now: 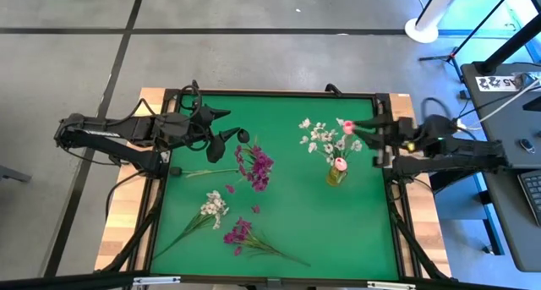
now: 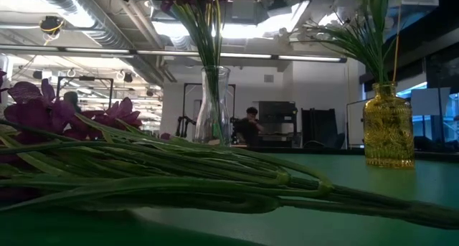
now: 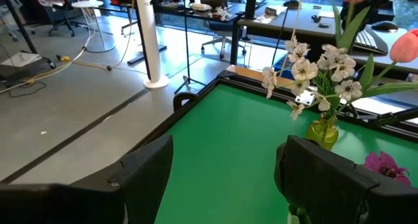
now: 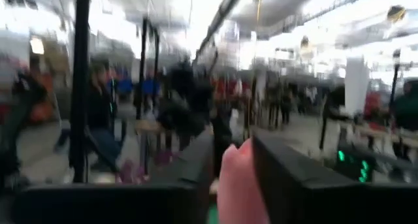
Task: Sort flowers into vase by color
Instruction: Put the pink tulip into the yellow vase
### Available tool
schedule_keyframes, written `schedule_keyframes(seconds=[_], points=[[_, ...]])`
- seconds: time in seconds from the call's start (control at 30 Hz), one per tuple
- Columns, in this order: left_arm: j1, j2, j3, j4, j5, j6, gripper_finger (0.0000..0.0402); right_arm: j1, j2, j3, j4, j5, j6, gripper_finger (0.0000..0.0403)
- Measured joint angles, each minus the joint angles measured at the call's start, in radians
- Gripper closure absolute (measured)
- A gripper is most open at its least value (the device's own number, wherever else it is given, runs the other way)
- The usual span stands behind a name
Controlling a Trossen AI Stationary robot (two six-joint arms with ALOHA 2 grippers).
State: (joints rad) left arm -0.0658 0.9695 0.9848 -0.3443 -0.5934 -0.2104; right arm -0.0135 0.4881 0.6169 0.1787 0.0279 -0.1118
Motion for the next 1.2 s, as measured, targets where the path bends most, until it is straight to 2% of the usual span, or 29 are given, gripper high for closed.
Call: schedule_keyframes(seconds=[0.1,0.17,0.37,0.57,0.77,1.03,1.2], points=[[0.000,0.000,0.000,0.000,0.000,-0.005,0.0109,0.000,0.083,0.073,-0.043,0.015,-0.039,0.0370],[0.000,0.000,0.000,-0.002,0.000,-0.011,0.0109,0.000,0.128,0.149,-0.088,0.015,-0.055,0.0394],[0.000,0.000,0.000,-0.022,0.000,-0.016,0.0109,0.000,0.230,0.393,-0.250,0.015,-0.052,0.0373],[0.000,0.000,0.000,-0.022,0.000,-0.022,0.0109,0.000,0.345,0.554,-0.528,0.062,-0.018,0.0399],[0.000,0.000,0.000,-0.023,0.000,-0.023,0.0109,0.000,0.413,0.580,-0.648,0.103,0.031,0.0396],[0.000,0.000,0.000,-0.041,0.000,-0.026,0.0109,0.002,0.415,0.581,-0.690,0.092,0.092,0.0397],[0.000,0.000,0.000,-0.042,0.000,-0.027,0.0109,0.002,0.409,0.581,-0.800,0.094,0.143,0.0400]])
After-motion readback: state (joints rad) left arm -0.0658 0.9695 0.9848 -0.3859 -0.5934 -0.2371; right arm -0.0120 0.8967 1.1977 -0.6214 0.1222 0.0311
